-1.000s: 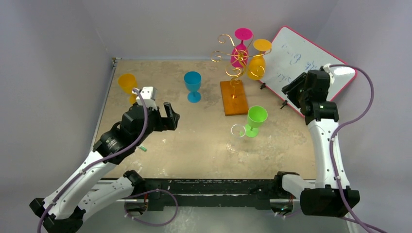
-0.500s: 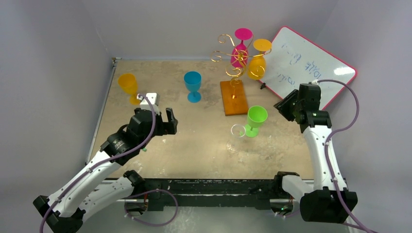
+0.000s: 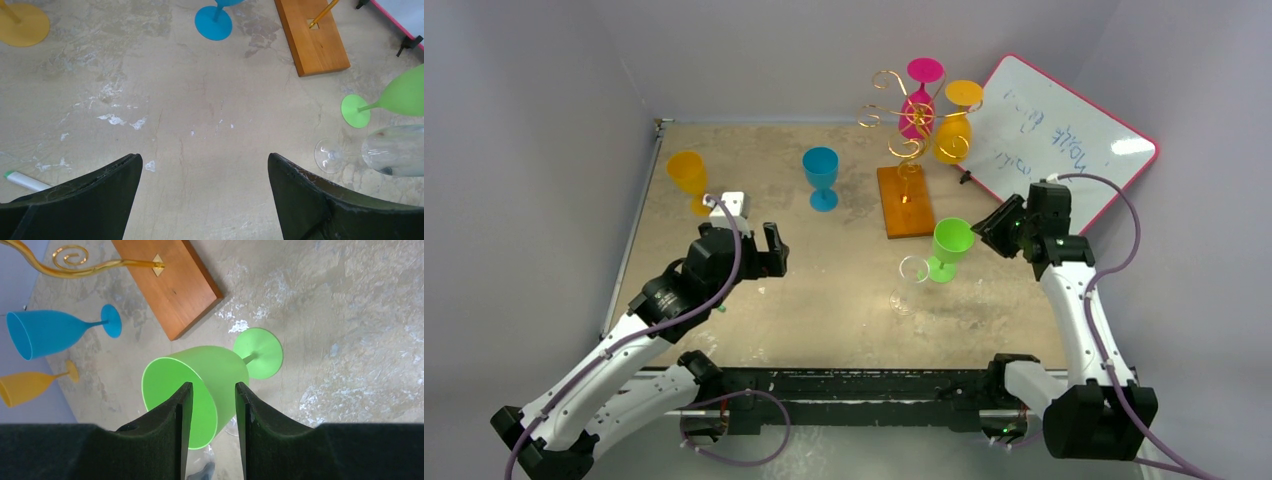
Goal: Place the wine glass upside down on the wine glass rack
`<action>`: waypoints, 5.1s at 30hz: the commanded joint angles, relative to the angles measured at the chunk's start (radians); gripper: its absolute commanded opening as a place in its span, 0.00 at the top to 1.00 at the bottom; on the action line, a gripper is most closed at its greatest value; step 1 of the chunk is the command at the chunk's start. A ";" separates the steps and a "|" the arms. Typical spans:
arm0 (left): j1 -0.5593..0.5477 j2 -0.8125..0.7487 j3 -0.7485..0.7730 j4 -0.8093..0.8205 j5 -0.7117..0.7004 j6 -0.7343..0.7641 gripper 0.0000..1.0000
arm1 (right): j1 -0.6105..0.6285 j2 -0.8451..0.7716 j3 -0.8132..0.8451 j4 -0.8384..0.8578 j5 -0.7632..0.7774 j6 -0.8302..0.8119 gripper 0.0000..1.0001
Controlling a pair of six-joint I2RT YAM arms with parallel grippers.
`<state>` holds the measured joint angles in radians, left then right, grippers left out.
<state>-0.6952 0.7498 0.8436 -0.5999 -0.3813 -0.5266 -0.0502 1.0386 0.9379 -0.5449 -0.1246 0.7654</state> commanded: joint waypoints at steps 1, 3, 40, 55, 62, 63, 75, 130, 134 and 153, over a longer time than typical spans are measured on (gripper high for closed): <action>-0.003 -0.007 0.000 0.044 -0.011 0.027 0.05 | 0.012 -0.016 -0.018 0.047 -0.039 -0.018 0.60; -0.003 -0.008 0.000 0.043 -0.010 0.027 0.04 | 0.013 -0.015 -0.029 0.046 -0.034 -0.021 0.61; -0.003 -0.021 -0.017 0.073 0.016 0.038 0.06 | 0.029 -0.006 0.078 -0.012 0.122 -0.169 1.00; -0.002 -0.131 -0.005 0.180 0.150 0.283 0.10 | 0.029 -0.096 0.223 -0.105 0.220 -0.223 1.00; -0.002 -0.164 0.026 0.211 0.294 0.474 0.13 | 0.029 -0.144 0.307 -0.113 0.101 -0.332 1.00; -0.002 -0.175 0.021 0.222 0.324 0.506 0.14 | 0.029 -0.158 0.308 -0.101 0.059 -0.347 1.00; -0.002 -0.291 0.029 0.228 0.500 0.816 0.14 | 0.029 -0.187 0.438 -0.143 -0.327 -0.487 1.00; -0.002 -0.173 0.029 0.084 0.932 1.197 0.58 | 0.461 0.133 0.342 0.364 -0.863 -0.274 1.00; -0.003 -0.176 0.035 0.068 0.930 1.205 0.79 | 0.463 0.139 0.341 0.368 -0.853 -0.274 1.00; -0.002 -0.212 0.038 0.042 0.902 1.167 1.00 | 0.463 0.080 0.247 0.469 -0.683 -0.155 0.61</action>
<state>-0.6971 0.5560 0.8639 -0.5980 0.5354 0.6659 0.4076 1.1683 1.2003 -0.1589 -0.8673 0.5446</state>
